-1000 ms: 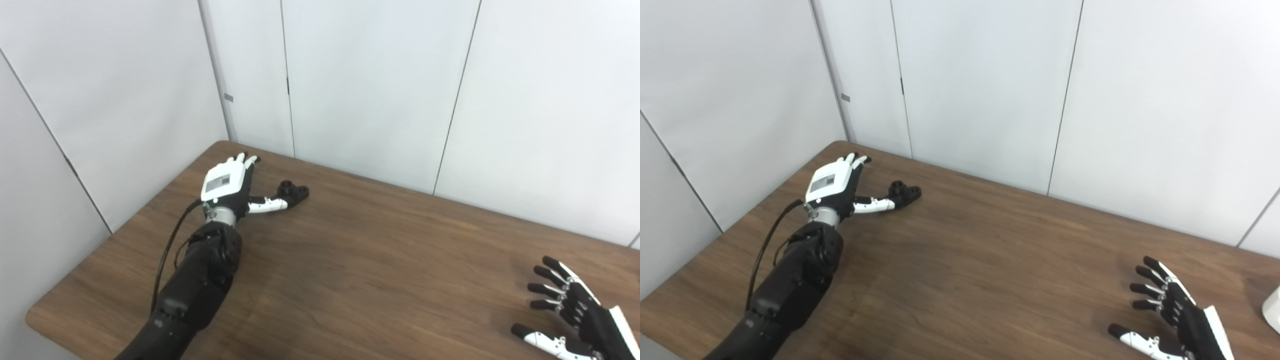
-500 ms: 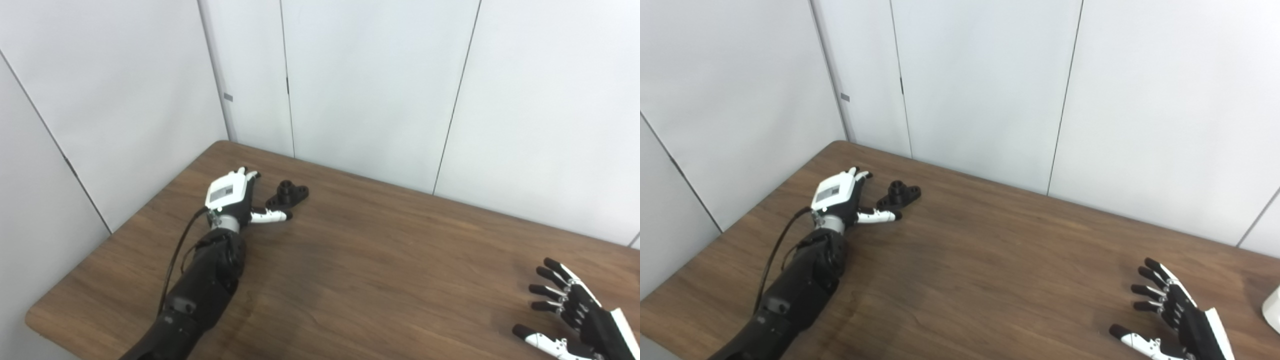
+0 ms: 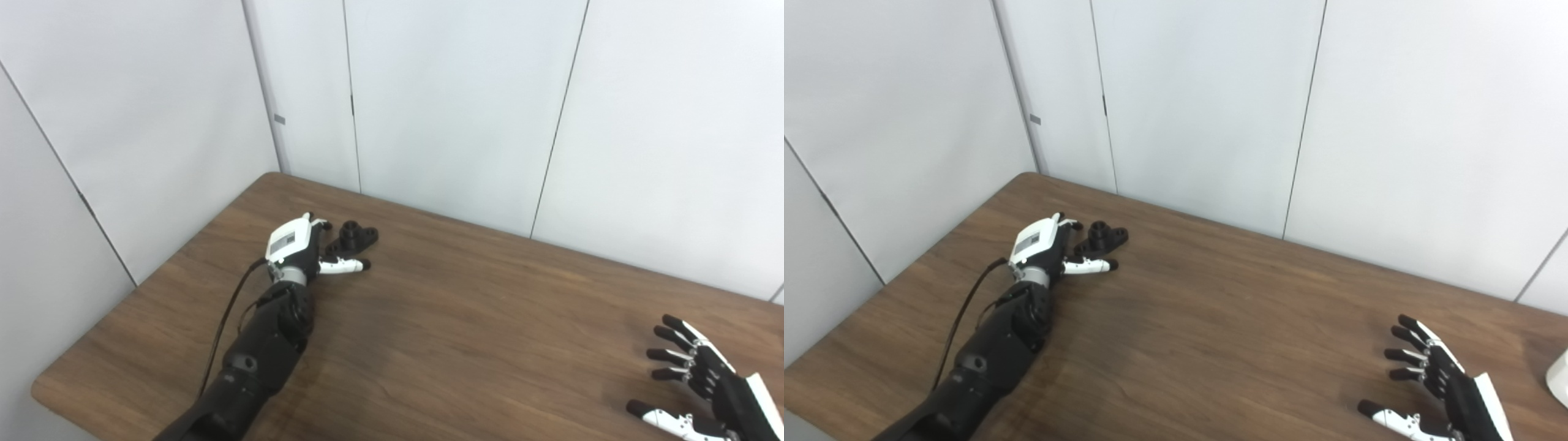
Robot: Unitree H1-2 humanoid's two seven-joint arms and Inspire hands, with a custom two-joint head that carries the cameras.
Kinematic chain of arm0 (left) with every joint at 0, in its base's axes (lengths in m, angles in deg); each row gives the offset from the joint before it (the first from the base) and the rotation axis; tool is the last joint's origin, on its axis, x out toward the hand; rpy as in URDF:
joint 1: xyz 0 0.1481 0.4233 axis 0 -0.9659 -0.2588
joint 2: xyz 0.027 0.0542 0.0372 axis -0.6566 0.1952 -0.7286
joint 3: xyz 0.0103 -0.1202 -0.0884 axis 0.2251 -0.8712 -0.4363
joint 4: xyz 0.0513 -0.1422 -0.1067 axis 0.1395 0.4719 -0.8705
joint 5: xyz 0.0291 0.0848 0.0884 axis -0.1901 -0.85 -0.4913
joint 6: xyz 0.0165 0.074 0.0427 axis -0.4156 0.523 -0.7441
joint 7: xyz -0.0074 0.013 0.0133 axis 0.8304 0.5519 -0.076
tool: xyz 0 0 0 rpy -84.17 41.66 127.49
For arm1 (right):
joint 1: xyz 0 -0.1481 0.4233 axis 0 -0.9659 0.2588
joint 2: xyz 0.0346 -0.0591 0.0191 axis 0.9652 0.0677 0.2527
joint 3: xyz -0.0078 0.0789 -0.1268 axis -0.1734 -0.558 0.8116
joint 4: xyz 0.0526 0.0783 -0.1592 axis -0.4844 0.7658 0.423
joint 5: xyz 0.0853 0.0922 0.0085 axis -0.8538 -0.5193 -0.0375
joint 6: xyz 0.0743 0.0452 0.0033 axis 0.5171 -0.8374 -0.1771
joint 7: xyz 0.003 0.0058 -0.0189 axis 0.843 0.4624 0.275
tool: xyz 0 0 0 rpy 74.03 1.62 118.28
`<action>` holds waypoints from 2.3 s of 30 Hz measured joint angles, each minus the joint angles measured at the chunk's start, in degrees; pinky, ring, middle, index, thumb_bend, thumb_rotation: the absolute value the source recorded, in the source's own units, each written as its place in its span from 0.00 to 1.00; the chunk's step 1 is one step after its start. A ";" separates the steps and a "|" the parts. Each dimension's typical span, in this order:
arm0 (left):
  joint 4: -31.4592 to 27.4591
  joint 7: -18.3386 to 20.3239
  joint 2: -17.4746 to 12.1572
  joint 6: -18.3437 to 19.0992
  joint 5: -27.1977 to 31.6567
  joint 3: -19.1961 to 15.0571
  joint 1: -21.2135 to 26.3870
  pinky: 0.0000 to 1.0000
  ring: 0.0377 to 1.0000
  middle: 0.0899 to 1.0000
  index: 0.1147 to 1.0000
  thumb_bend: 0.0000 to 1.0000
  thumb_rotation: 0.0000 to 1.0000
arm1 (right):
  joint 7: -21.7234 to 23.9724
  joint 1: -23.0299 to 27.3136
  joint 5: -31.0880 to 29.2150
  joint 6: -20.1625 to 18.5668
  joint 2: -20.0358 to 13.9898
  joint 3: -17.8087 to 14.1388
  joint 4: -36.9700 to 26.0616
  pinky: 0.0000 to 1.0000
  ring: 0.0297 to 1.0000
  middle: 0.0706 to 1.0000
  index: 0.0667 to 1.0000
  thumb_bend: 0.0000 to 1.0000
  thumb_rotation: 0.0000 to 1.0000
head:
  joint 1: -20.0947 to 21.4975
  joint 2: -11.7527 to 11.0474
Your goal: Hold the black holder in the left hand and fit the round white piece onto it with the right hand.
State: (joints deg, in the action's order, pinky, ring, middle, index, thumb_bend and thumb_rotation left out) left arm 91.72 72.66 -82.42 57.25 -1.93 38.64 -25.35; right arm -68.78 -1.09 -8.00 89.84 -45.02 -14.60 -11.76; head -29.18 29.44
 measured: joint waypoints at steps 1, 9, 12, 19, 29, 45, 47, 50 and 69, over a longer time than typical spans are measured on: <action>0.64 -0.70 0.19 -0.06 0.27 -0.02 0.36 1.00 1.00 1.00 0.79 0.94 0.46 | 0.01 0.02 0.03 0.12 0.00 0.01 0.05 0.61 0.73 0.83 0.85 0.63 0.00 | 0.00 0.00; 6.17 -3.89 0.31 -2.23 2.50 0.75 3.07 0.98 1.00 1.00 0.76 0.94 0.48 | 0.02 0.10 -0.04 0.81 0.01 -0.01 0.22 0.62 0.73 0.84 0.86 0.62 0.00 | 0.52 0.35; 7.93 -4.72 0.29 -2.76 2.75 1.02 3.63 0.98 1.00 1.00 0.76 0.94 0.48 | 0.02 0.05 -0.04 0.79 0.01 -0.04 0.13 0.61 0.73 0.84 0.86 0.62 0.00 | 0.79 0.61; 9.98 -5.07 -0.55 -4.19 4.45 1.84 4.52 0.99 1.00 0.96 0.69 0.87 0.39 | 0.02 0.00 -0.04 1.20 -0.02 -0.15 0.14 0.62 0.74 0.84 0.86 0.63 0.00 | 0.79 0.88; 9.34 -4.73 -1.85 -4.09 6.23 2.40 4.37 1.00 1.00 0.93 0.61 0.83 0.33 | 0.01 -0.09 -0.03 1.19 -0.06 -0.49 0.09 0.63 0.73 0.83 0.86 0.62 0.00 | 0.27 1.23; 4.78 -2.43 -4.55 -4.36 7.06 3.89 0.59 0.99 1.00 0.94 0.62 0.85 0.34 | 0.03 -0.07 -0.21 1.04 -0.06 -0.49 0.16 0.66 0.76 0.85 0.88 0.62 0.00 | 0.00 1.67; 4.08 -2.10 -4.73 -4.26 7.08 4.02 0.14 1.00 1.00 0.94 0.62 0.85 0.33 | 0.04 -0.07 -0.21 0.99 -0.06 -0.49 0.16 0.65 0.75 0.85 0.87 0.62 0.00 | 0.00 1.67; 3.84 -2.08 -4.81 -4.26 7.09 4.19 -0.07 0.99 1.00 0.93 0.62 0.84 0.31 | 0.03 -0.06 -0.19 1.01 -0.06 -0.51 0.20 0.64 0.74 0.84 0.87 0.63 0.00 | 0.00 1.67; 15.02 -14.18 -1.89 -17.53 8.98 3.80 1.89 0.91 0.91 0.81 0.42 0.52 0.06 | 0.04 -1.78 -0.34 -0.55 -0.32 -0.84 -1.94 0.63 0.73 0.83 0.86 0.60 0.00 | 1.14 2.29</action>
State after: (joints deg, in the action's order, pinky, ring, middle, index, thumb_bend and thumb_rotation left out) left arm 106.74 58.48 -84.30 39.73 7.05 42.44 -23.47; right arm -68.74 -2.87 -8.33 89.29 -45.34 -15.45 -13.70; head -28.04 31.73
